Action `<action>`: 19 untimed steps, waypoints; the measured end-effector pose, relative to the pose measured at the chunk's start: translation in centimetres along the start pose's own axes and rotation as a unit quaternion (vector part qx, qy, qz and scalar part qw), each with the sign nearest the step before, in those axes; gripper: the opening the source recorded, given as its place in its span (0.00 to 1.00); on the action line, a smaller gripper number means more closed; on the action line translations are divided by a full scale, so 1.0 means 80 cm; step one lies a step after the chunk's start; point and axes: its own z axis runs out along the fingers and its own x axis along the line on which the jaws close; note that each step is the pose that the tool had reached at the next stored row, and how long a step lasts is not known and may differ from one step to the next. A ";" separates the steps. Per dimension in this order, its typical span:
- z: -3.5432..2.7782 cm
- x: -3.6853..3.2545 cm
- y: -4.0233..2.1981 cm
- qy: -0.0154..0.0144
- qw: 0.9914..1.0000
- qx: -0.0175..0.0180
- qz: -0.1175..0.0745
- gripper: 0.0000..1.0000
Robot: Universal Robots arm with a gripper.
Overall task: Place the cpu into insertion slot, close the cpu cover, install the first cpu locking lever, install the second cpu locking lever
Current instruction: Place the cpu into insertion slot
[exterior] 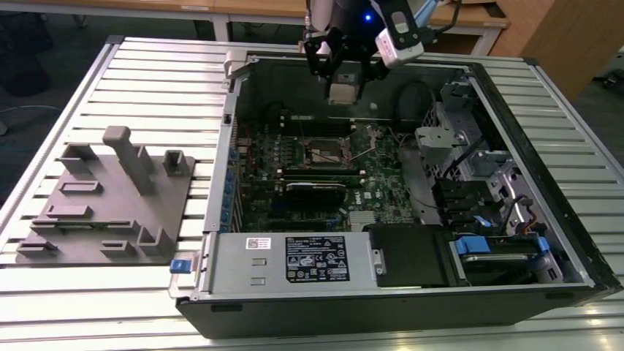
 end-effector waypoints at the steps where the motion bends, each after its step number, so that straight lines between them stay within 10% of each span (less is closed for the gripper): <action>1: 0.0003 0.0000 -0.0001 0.000 1.000 0.000 0.000 0.54; 19: 0.0046 0.0000 -0.0005 0.000 1.000 0.000 0.000 0.54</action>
